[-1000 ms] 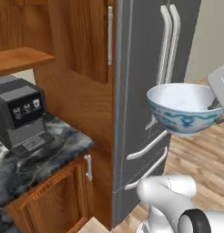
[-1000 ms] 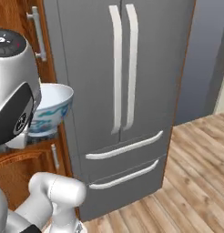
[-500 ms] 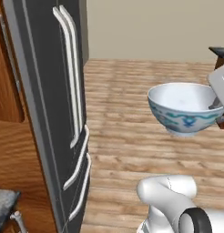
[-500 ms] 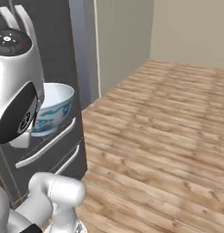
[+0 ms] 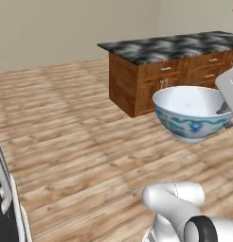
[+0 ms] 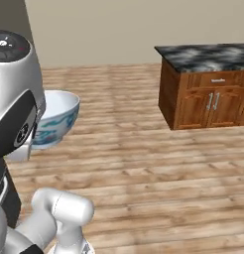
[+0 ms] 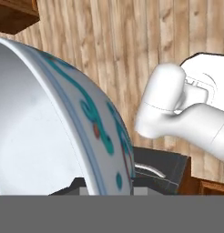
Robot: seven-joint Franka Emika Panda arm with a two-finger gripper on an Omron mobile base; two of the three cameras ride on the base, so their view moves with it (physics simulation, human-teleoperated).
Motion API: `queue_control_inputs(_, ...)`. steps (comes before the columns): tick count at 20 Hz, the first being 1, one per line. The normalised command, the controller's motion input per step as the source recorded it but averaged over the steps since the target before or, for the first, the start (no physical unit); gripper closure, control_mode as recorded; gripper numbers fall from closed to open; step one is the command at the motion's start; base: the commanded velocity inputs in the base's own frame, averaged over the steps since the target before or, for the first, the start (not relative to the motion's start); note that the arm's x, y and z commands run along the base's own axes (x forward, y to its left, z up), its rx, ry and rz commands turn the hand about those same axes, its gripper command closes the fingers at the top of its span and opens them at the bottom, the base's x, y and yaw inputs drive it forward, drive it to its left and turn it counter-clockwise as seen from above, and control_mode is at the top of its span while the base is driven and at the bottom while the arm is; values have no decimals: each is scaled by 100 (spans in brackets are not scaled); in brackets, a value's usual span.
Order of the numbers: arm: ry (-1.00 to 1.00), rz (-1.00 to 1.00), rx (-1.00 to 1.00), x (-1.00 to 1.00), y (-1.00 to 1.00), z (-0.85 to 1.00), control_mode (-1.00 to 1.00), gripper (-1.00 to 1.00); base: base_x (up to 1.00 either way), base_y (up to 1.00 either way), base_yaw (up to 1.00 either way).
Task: Pick up the bowls from the cabinet and place each bowl in front of a stool on the dining counter.
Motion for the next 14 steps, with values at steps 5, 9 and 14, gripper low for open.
queue_control_inputs(5,0,0,0,0,0,0,100,100,84,-26,-50)
queue_control_inputs(9,0,0,0,0,0,0,100,100,100,0,-11)
queue_control_inputs(14,0,0,0,0,0,0,100,100,100,0,0)
